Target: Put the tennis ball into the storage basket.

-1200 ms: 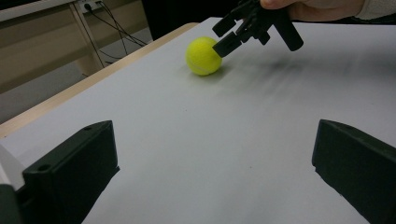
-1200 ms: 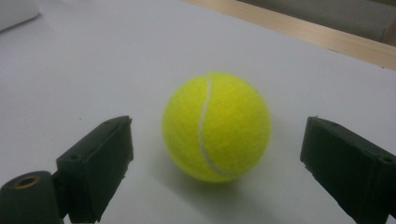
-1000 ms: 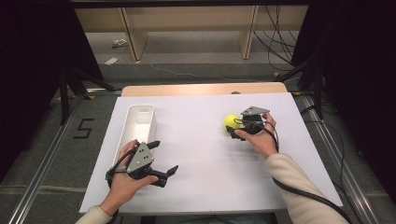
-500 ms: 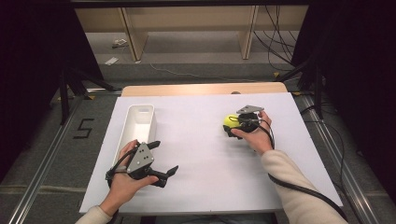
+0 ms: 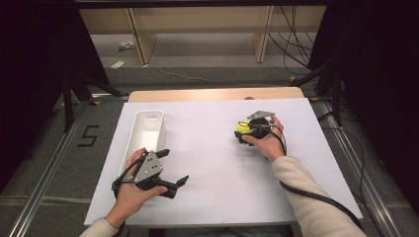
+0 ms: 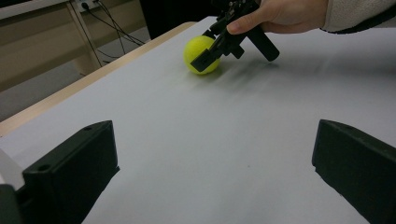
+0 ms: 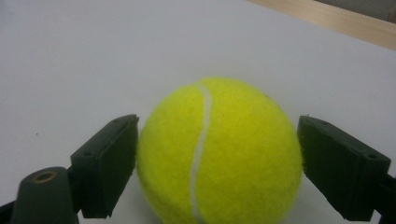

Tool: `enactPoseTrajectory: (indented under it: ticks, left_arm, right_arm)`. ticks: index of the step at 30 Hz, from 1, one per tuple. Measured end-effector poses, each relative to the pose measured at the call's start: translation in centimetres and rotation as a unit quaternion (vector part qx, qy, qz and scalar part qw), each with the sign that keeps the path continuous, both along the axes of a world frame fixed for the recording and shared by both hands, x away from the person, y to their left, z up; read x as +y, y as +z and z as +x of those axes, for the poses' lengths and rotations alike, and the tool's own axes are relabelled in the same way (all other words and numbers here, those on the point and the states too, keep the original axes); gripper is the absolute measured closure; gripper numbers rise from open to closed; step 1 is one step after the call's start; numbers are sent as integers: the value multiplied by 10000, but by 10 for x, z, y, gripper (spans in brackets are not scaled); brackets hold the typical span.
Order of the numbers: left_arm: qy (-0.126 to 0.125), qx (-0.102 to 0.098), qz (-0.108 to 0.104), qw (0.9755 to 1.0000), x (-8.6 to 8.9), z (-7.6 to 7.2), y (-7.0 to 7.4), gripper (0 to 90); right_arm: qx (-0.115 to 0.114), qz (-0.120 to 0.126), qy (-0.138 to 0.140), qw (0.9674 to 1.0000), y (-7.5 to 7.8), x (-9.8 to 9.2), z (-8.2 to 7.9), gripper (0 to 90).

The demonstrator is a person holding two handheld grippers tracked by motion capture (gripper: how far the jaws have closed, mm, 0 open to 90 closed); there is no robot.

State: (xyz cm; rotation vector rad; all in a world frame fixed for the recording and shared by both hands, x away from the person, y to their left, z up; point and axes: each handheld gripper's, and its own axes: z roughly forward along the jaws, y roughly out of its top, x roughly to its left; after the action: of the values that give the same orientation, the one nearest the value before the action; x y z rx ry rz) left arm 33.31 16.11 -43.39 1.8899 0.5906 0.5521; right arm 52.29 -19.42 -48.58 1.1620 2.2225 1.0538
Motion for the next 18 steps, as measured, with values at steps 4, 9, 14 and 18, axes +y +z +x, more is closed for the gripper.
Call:
enactPoseTrajectory:
  ticks: [4,9,14,18]
  left_arm:
    - [1,11,-21,10000,-1,-1,0,0]
    - [4,4,-16,10000,0,0,0,0]
    - [5,6,-22,10000,-1,-1,0,0]
    - [9,6,-25,10000,-1,-1,0,0]
  right_arm:
    - [8,-30,-19,10000,-1,-1,1,175]
    - [9,70,-34,10000,-1,-1,1,249]
    - [-24,40,0,10000,-1,-1,0,262]
    - [-21,73,-11,10000,-1,-2,1,263]
